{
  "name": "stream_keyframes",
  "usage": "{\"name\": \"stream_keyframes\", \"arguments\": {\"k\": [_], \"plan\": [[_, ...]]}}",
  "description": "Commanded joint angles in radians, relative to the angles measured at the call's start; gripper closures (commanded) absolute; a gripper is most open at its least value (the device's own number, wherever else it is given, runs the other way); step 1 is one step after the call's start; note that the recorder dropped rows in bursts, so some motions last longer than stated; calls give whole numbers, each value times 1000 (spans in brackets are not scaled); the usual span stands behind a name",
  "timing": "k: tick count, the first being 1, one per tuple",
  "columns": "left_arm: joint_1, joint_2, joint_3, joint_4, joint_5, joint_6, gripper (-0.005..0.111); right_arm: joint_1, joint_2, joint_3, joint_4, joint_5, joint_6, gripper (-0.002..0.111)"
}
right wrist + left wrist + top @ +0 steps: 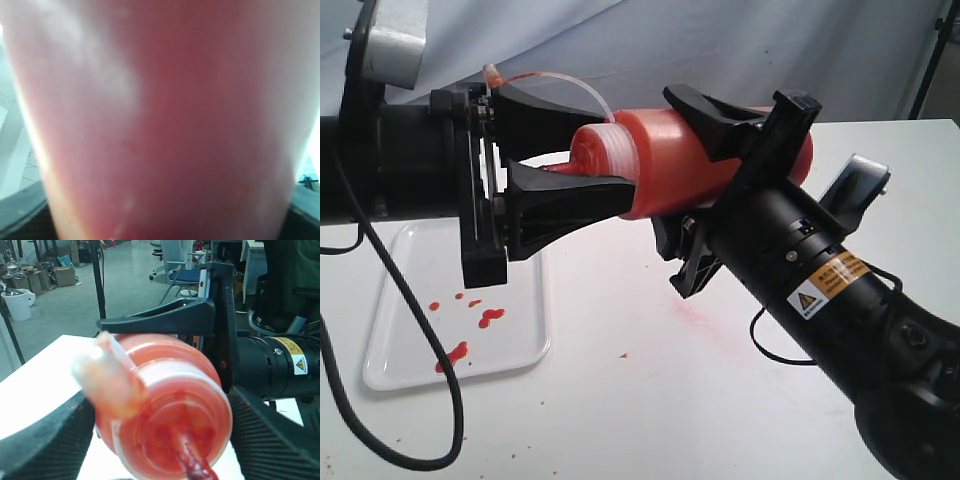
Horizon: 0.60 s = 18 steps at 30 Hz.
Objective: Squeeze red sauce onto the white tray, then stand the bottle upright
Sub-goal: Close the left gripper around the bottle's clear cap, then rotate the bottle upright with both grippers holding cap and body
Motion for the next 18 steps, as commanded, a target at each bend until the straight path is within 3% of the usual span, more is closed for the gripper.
{"name": "stream_keyframes", "arguments": {"k": [1,9,18], "plan": [[-4,-2,-9,-9,48,23,107,2,-16,-14,-29,-54,-20,108],[-4,-4,-13,6,10,10,107,2,-16,-14,-29,-54,-20,108],[-4,-4,-53,115,-33,-129,107,2,-16,-14,-31,-54,-14,108]]}}
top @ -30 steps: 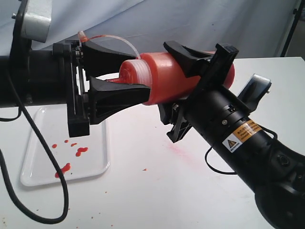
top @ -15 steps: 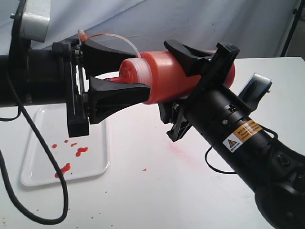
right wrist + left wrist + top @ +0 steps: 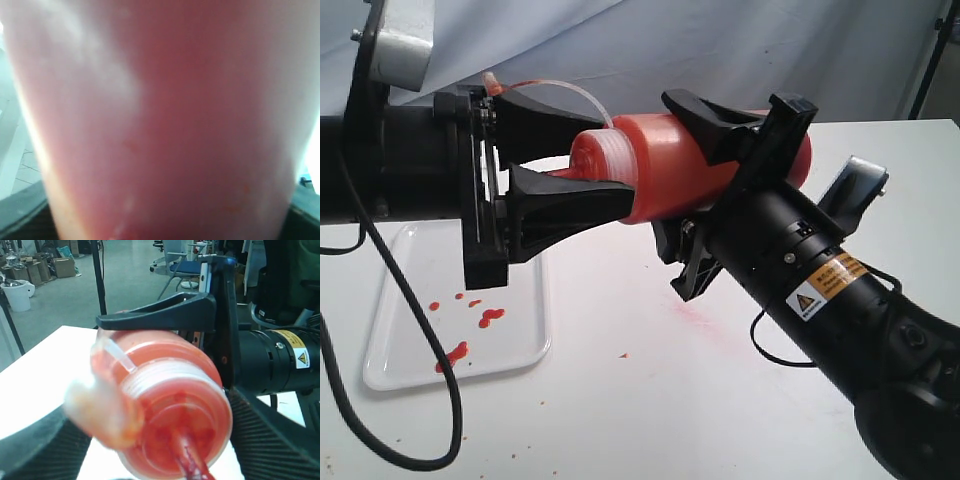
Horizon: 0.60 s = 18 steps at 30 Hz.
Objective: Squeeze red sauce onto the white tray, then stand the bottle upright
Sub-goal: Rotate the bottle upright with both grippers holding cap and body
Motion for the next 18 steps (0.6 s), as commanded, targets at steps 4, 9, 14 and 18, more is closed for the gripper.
{"name": "stream_keyframes", "arguments": {"k": [4,9,14,18], "plan": [[-4,-4,-121,172,-8,-212,107,2,-16,-14,-40,-68,-7,105],[-4,-4,-166,238,-8,-287,107,2,-16,-14,-40,-68,-7,85],[-4,-4,-190,266,-8,-319,107,2,-16,-14,-42,-68,-7,66],[-4,-4,-201,268,-8,-333,107,2,-16,-14,-63,-68,-7,54]]}}
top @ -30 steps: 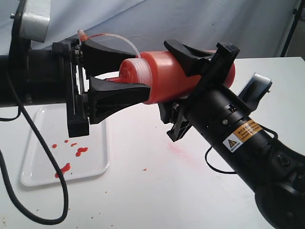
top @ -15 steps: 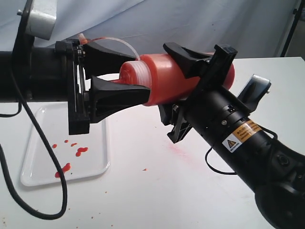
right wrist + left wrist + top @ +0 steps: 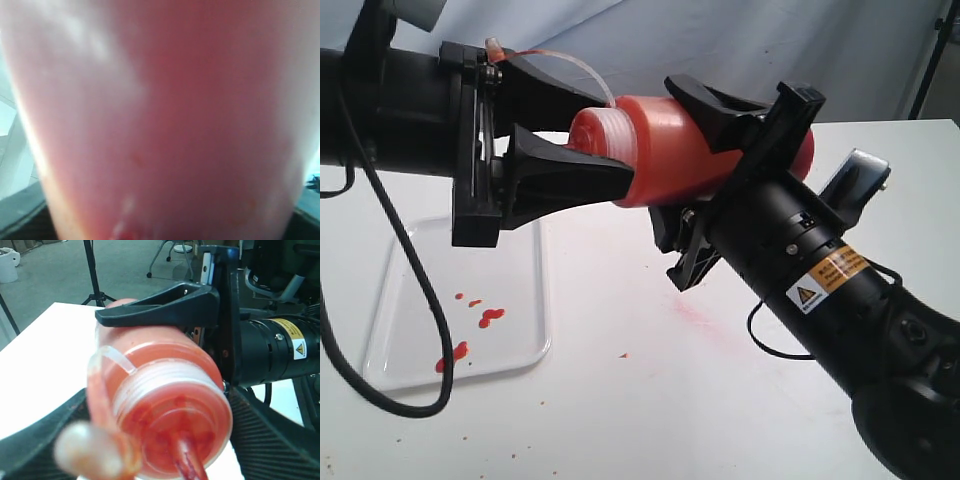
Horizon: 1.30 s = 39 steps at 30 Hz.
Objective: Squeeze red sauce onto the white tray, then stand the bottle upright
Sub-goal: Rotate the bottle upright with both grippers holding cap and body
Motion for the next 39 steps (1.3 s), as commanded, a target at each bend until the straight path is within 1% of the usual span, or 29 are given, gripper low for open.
{"name": "stream_keyframes", "arguments": {"k": [1,5,11,22,27,33,39], "plan": [[-4,-6,-28,-26,-3,-37,107,2,-15,-6,-71,-45,-22,50],[-4,-6,-30,-34,-3,-37,107,2,-15,-6,-81,-45,-22,40],[-4,-6,-30,-42,-8,-37,107,2,-15,-6,-132,-45,-22,36],[-4,-6,-30,-46,-43,-35,107,2,-15,-6,-224,-45,-28,36],[-4,-6,-30,-46,-74,-35,107,2,-15,-6,-272,-45,-77,36],[-4,-6,-30,-46,-112,-35,107,2,-15,-6,-245,-45,-153,36],[-4,-6,-30,-46,-131,-35,107,2,-15,-6,-253,-45,-120,36]]}}
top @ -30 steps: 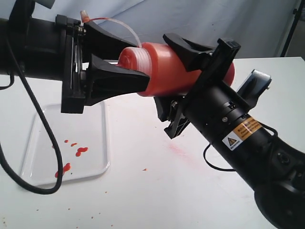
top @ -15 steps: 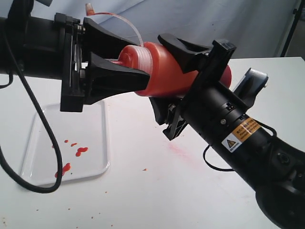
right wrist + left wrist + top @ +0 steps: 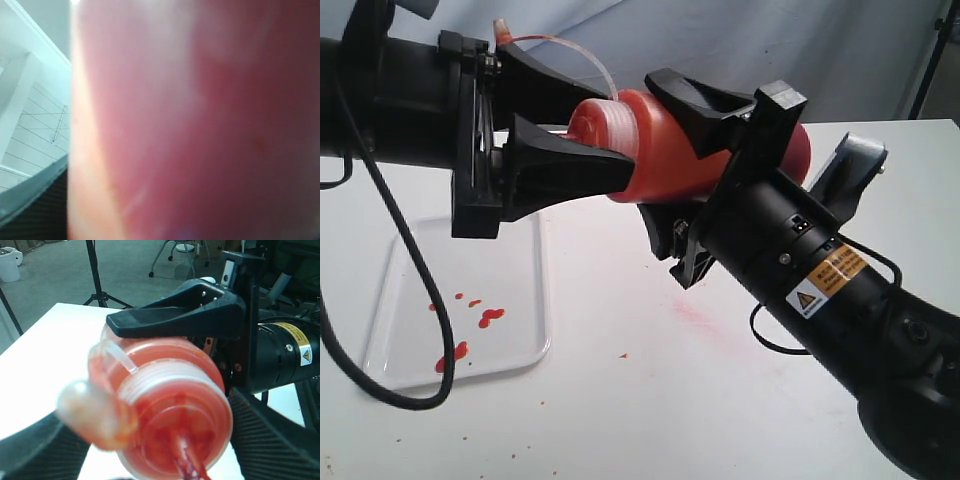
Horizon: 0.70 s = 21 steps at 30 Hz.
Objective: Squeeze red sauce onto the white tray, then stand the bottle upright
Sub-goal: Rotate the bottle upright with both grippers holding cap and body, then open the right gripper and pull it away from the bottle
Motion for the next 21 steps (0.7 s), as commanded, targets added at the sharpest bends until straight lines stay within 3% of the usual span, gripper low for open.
{"name": "stream_keyframes", "arguments": {"k": [1,7,15,21], "plan": [[0,-6,-13,-57,-117,-7,107,10,-11,-6,-146,-38,-15,35],[0,-6,-13,-55,-117,-7,107,10,-11,-6,-160,-38,-17,18],[0,-6,-13,-46,-117,-7,107,10,-11,-6,-154,-38,-19,18],[0,-6,-13,-46,-112,-9,107,10,-11,-6,-305,-38,-58,19]]}}
